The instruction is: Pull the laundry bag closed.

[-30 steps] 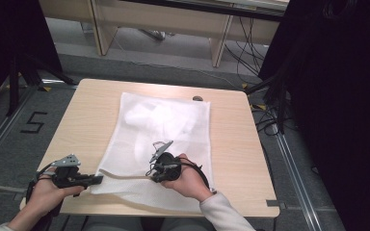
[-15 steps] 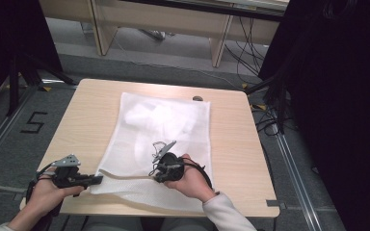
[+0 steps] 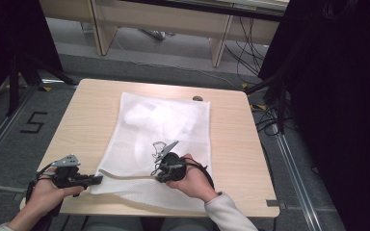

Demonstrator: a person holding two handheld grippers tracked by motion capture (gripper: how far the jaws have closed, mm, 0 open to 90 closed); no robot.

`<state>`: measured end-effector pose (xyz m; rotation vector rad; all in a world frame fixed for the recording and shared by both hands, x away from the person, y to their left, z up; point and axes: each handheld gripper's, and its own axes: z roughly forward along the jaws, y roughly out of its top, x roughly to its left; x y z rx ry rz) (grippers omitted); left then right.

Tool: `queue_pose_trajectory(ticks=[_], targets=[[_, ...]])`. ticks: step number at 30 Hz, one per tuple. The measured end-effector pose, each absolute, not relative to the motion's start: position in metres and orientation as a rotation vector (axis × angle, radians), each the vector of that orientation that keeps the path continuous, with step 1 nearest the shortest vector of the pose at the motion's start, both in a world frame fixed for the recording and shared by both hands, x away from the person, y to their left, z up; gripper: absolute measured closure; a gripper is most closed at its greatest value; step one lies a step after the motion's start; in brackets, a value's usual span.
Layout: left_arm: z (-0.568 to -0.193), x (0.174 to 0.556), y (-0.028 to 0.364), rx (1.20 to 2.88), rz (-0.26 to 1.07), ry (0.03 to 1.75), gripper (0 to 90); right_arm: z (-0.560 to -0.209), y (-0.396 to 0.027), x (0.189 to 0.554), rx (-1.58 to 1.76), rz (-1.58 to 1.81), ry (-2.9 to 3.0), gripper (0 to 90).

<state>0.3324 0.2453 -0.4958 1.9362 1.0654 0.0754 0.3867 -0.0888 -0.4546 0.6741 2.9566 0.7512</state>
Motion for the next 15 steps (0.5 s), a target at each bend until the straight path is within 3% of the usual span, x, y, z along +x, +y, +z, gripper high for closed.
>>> queue_pose_trajectory(ticks=[15], targets=[[-0.4958, 0.3324, 0.2454, 1.936, 0.076, 1.065, 85.6, -0.4530, -0.0953, 0.3865, 0.682, 0.752, 2.958, 82.3]])
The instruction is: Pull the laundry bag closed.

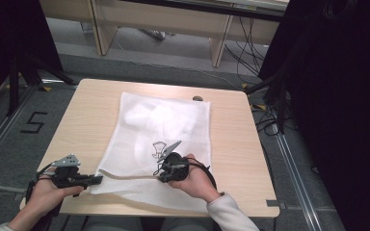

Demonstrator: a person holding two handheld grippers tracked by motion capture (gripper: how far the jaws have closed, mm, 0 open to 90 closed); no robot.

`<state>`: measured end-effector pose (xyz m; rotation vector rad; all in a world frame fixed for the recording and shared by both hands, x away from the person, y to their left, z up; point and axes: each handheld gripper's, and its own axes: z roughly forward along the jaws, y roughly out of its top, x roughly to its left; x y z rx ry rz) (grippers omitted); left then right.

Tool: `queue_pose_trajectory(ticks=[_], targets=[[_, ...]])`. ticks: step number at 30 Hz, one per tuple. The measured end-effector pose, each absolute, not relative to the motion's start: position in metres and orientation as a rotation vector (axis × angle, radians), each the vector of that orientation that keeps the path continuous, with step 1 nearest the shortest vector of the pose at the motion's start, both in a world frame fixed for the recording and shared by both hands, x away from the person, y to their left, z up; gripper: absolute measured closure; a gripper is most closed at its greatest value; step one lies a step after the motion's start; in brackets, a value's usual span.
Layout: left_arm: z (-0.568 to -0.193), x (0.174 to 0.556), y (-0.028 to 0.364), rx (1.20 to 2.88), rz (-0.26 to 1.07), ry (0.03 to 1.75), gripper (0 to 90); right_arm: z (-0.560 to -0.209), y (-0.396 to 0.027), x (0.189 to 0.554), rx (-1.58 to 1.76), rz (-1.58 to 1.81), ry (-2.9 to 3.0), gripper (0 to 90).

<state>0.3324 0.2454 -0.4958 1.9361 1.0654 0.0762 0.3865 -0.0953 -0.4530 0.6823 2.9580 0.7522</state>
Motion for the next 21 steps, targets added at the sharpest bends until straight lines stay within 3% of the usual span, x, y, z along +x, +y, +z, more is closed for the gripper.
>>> queue_pose_trajectory(ticks=[21], targets=[[-0.4960, 0.3325, 0.2461, 1.939, 0.075, 1.064, 85.6, -0.4513, -0.1002, 0.3854, 0.689, 0.737, 2.956, 82.3]])
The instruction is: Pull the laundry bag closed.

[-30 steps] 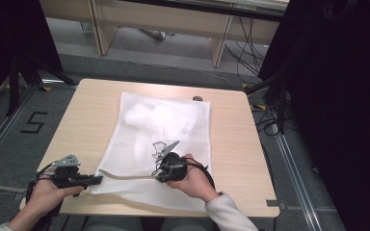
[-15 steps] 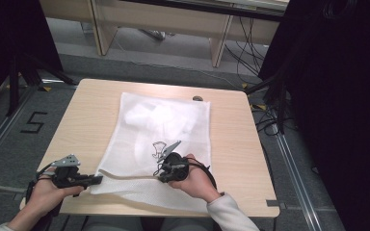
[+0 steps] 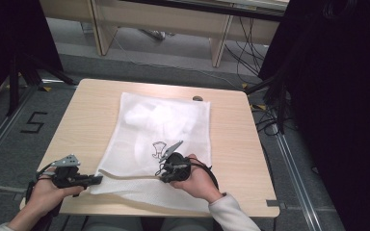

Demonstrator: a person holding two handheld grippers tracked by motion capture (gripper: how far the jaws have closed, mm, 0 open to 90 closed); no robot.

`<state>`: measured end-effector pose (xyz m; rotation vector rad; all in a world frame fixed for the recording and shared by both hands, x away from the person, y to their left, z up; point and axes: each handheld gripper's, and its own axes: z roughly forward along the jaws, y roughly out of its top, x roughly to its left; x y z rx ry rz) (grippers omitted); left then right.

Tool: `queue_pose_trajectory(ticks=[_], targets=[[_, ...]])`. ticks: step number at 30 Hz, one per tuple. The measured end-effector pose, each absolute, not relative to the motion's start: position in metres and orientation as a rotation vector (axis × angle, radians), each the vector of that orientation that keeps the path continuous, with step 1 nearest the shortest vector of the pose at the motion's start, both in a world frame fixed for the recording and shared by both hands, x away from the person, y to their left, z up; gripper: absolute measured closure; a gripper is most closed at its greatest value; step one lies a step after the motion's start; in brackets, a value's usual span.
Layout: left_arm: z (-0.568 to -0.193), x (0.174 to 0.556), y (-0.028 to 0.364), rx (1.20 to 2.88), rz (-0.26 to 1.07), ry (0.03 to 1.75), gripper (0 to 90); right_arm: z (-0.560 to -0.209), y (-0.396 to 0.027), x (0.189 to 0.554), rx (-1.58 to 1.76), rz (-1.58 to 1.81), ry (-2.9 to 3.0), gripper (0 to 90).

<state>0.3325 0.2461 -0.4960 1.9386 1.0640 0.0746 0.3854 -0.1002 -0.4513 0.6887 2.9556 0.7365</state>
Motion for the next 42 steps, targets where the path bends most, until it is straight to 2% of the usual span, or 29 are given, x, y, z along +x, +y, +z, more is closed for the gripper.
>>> queue_pose_trajectory(ticks=[42], targets=[[-0.497, 0.332, 0.245, 1.922, 0.087, 1.070, 85.5, -0.447, -0.116, 0.381, 0.700, 0.728, 2.950, 82.3]])
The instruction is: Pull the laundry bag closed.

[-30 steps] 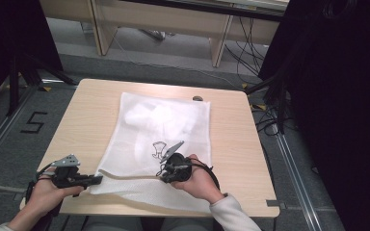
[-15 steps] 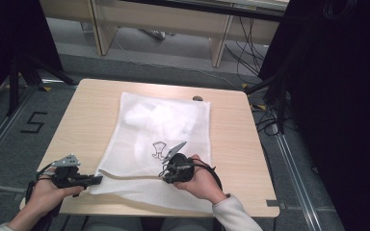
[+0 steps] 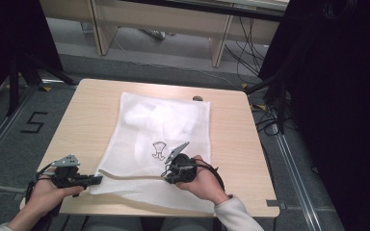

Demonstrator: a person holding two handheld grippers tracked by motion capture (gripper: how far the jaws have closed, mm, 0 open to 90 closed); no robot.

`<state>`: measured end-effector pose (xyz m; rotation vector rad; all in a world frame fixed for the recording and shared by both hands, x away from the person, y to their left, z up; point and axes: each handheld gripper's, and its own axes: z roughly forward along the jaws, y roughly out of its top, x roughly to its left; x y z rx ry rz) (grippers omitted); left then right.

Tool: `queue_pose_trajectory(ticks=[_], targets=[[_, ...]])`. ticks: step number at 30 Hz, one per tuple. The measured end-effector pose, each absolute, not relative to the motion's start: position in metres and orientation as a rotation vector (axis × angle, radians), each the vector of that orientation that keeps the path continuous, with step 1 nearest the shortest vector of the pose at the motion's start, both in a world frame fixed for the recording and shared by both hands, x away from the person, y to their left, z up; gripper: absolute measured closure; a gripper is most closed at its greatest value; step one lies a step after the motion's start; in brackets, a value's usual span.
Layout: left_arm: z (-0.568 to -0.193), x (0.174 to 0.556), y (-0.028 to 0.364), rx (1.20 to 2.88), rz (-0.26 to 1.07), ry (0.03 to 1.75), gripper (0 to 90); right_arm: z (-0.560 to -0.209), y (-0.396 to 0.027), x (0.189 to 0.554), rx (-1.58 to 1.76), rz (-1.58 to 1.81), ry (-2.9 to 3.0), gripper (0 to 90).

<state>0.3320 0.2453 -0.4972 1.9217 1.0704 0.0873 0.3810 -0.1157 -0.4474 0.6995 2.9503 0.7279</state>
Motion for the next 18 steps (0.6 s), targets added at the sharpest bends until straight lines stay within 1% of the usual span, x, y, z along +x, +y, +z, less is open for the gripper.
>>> queue_pose_trajectory(ticks=[18], targets=[[-0.497, 0.333, 0.247, 1.945, 0.070, 1.071, 85.6, -0.449, -0.128, 0.380, 0.728, 0.699, 2.939, 82.3]])
